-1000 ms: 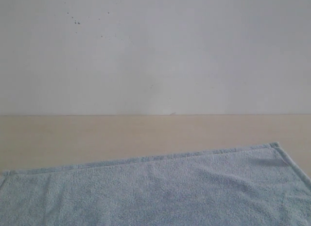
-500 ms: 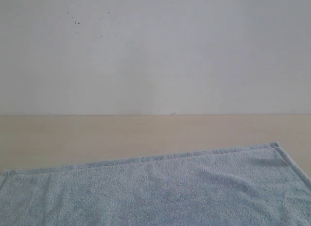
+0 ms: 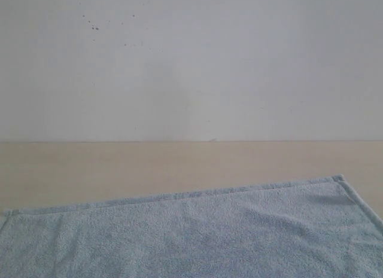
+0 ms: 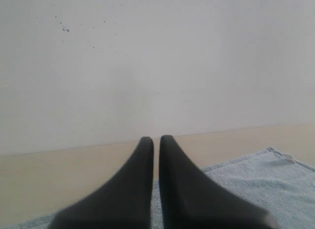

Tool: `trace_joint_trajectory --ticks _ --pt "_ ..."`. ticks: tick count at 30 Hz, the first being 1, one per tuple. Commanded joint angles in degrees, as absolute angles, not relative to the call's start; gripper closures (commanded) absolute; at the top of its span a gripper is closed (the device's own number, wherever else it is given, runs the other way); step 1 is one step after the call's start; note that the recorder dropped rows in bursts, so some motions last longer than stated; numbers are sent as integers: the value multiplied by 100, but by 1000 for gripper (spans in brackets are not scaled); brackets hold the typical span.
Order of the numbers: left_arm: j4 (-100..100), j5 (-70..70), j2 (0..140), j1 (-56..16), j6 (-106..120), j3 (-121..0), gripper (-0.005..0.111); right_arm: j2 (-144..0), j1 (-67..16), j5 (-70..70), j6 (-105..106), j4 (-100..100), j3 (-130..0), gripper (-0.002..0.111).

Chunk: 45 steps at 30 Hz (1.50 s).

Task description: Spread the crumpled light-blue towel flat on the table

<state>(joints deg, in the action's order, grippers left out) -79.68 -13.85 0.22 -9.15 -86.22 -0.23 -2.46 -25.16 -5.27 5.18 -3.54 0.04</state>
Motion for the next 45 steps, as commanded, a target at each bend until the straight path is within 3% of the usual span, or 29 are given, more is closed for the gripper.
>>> trace_joint_trajectory --ticks 1,7,22,45 --pt "-6832 -1665 0 -895 -7320 0 103 -246 -2515 -474 528 -330 0 108" --pt "-3953 -2114 0 -943 -3806 0 103 -246 -2515 -474 528 -330 0 108" --pt "-1486 -1951 0 -1139 -1286 0 103 -246 -2515 -474 528 -330 0 108" --pt "-727 -1396 0 -1165 -242 0 103 -246 -2515 -475 513 -330 0 108"
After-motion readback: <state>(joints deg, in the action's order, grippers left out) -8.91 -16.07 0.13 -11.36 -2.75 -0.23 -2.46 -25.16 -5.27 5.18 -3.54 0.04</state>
